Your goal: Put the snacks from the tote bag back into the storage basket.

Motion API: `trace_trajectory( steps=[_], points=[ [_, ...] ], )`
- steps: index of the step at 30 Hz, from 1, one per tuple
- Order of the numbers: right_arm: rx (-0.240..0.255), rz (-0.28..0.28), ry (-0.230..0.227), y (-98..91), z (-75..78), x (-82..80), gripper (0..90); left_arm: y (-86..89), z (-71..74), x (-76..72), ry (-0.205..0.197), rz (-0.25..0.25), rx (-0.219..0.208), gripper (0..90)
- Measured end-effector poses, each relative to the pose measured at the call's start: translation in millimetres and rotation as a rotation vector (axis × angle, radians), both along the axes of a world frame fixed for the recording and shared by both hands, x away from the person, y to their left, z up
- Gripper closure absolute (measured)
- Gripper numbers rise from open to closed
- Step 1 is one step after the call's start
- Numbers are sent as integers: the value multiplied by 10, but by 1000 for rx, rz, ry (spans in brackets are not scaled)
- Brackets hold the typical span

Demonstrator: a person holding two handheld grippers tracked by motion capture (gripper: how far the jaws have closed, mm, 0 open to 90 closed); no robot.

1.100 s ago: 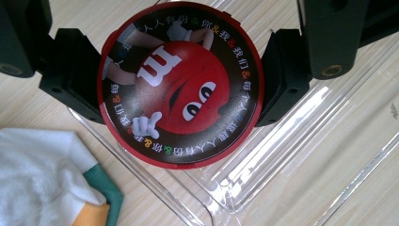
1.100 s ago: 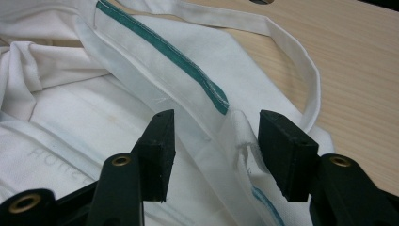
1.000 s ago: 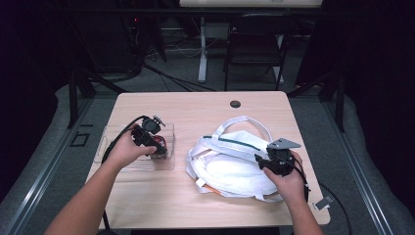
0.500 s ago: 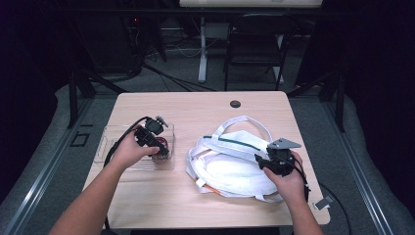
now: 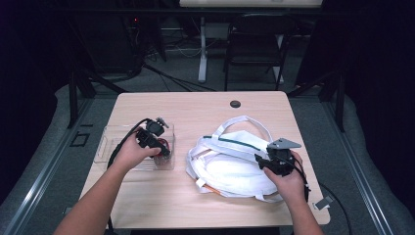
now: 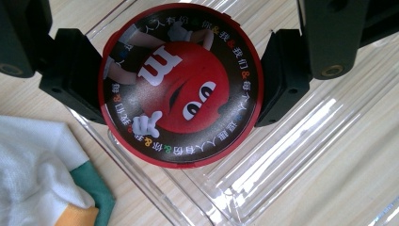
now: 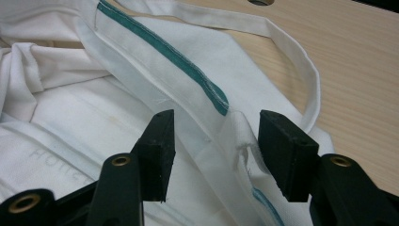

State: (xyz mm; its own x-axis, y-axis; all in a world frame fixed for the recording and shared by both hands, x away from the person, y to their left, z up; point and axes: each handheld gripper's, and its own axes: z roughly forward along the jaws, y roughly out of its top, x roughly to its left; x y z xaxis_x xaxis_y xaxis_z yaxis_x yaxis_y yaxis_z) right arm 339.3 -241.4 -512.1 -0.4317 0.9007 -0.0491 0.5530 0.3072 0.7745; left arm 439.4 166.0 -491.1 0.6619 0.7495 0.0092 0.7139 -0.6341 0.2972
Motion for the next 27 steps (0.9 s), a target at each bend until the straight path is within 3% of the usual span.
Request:
trace_trajectory(
  steps=[11, 27],
  points=[
    [-8, 0, -1, 5, 4, -3, 471, 24, -70, -18, -10, -4, -13, 255],
    [-7, 2, -5, 8, 2, -1, 469, 49, -75, -5, 7, -11, -20, 252]
  ],
)
